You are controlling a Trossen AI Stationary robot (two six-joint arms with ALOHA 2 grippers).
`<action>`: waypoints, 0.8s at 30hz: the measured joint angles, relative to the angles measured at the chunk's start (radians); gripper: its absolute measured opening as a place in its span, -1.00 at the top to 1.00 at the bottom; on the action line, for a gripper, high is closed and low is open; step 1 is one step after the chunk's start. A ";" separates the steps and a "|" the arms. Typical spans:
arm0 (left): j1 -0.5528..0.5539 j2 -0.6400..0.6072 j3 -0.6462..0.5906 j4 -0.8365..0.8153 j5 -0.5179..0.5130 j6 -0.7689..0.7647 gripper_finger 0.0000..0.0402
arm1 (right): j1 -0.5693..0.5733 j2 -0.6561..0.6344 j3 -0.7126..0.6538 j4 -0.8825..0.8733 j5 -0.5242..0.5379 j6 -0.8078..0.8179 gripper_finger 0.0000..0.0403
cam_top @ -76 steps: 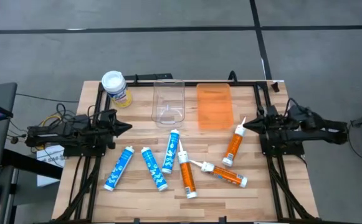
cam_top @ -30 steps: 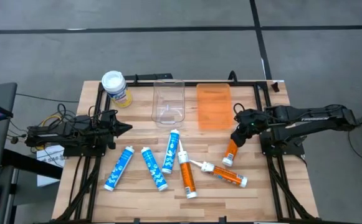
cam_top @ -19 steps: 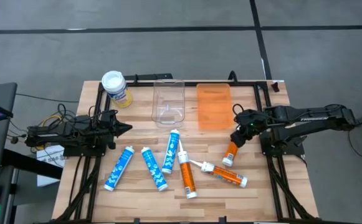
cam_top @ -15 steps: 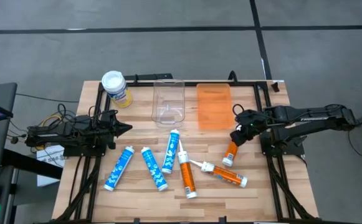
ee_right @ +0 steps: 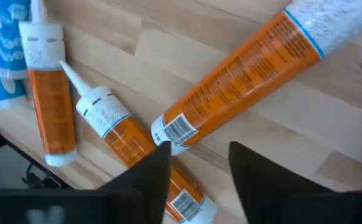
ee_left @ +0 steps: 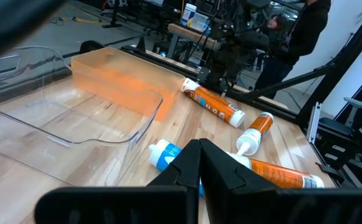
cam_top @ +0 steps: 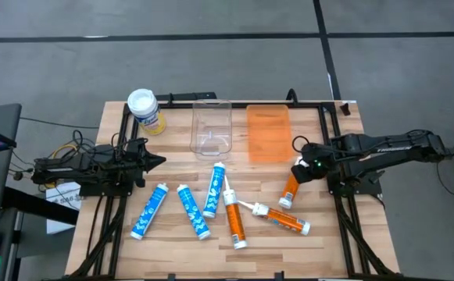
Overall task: Pick & place silicon tubes, Sealant and Lysol wipes
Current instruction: Put the top orange sealant into the orange bin
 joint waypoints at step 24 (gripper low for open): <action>0.000 0.000 0.000 -0.032 0.000 0.000 1.00 | 0.002 0.176 0.000 -0.026 0.156 0.380 -0.42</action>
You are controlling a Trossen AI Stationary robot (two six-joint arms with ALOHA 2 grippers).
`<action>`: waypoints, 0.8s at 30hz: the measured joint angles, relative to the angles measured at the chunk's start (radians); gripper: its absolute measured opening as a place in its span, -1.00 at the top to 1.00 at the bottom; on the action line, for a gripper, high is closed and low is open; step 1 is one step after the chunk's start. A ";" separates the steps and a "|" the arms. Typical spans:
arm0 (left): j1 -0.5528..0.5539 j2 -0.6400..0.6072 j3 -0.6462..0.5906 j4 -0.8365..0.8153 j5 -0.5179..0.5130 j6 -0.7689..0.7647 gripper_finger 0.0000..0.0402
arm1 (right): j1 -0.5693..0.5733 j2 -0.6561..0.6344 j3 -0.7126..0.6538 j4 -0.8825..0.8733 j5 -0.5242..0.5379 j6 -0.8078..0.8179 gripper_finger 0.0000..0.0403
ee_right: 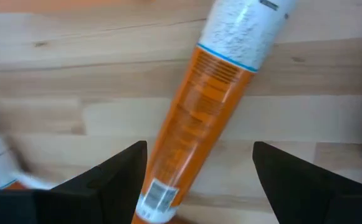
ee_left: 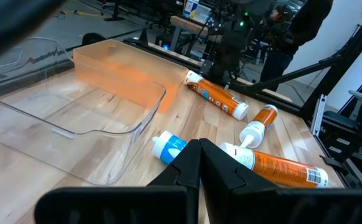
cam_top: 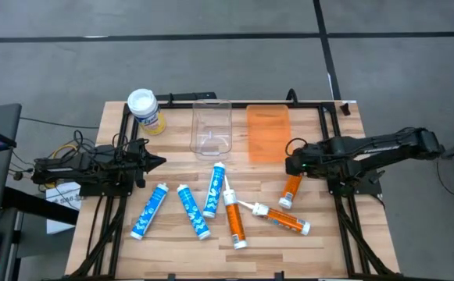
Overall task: Pick & place silicon tubes, Sealant and Lysol wipes
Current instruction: Put the top orange sealant into the orange bin
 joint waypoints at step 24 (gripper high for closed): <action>0.000 0.000 0.000 -0.010 -0.001 0.003 1.00 | 0.005 0.438 0.000 0.142 -0.036 0.059 -0.42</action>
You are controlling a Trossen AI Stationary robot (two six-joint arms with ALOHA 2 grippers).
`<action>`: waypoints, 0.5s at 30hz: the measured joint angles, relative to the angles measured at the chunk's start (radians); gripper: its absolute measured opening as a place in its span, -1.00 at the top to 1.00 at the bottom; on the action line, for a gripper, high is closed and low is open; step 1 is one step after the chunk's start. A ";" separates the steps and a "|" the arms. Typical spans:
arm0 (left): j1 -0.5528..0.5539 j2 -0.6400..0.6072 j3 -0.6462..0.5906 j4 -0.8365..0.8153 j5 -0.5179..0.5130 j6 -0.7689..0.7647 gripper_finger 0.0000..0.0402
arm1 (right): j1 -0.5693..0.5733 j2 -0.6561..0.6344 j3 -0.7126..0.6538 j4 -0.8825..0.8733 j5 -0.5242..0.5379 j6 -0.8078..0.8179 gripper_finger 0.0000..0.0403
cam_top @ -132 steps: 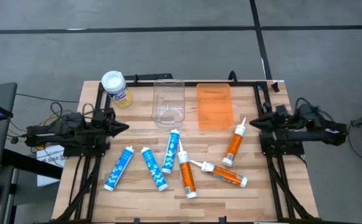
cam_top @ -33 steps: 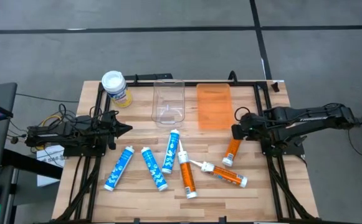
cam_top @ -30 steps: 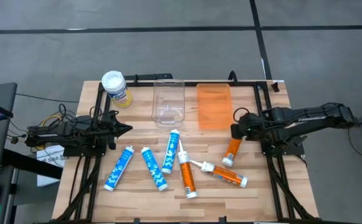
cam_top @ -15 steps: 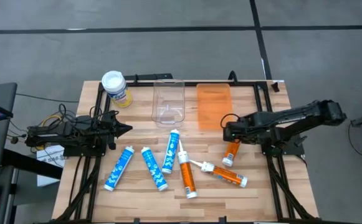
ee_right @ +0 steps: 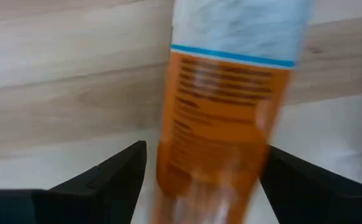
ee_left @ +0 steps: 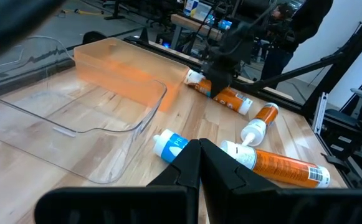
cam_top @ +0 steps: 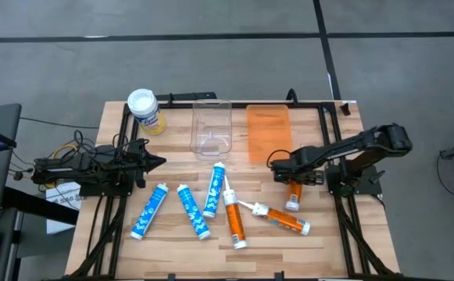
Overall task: Pick & place silicon tubes, Sealant and Lysol wipes
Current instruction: Put the top orange sealant into the orange bin
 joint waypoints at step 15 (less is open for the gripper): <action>0.000 0.000 0.000 -0.002 -0.001 -0.003 1.00 | 0.098 -0.012 -0.007 -0.015 -0.020 0.117 0.05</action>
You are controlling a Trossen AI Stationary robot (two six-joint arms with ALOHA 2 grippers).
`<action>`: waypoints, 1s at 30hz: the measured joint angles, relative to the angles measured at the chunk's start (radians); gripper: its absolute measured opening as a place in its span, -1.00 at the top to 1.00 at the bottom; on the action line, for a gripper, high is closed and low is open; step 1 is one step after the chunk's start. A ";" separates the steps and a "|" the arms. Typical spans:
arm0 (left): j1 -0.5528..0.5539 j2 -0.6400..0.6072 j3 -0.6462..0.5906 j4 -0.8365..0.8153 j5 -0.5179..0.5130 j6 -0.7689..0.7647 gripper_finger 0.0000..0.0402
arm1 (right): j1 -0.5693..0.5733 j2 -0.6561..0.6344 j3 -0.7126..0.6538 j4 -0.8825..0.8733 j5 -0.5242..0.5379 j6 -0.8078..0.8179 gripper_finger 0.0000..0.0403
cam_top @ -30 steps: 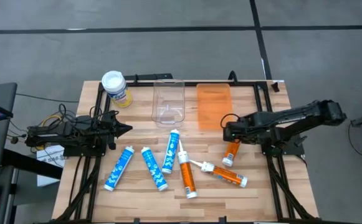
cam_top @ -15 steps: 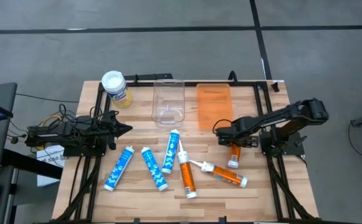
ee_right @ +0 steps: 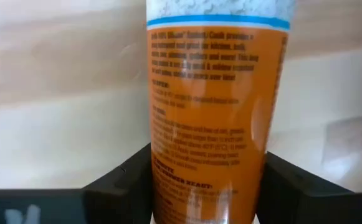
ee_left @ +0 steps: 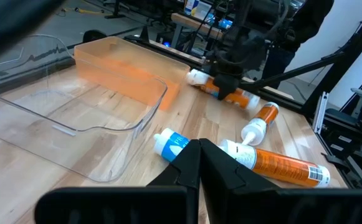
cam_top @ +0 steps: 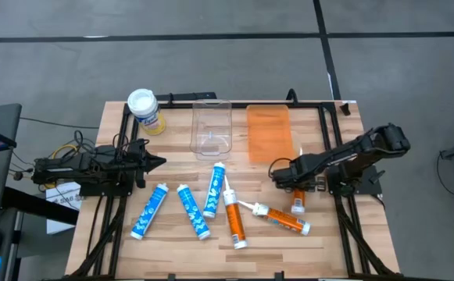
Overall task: Pick & place silicon tubes, Sealant and Lysol wipes
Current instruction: Put the top orange sealant into the orange bin
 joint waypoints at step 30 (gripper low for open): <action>0.000 0.000 0.000 0.003 0.000 -0.005 1.00 | -0.186 -0.187 0.473 -0.359 0.431 -0.252 0.03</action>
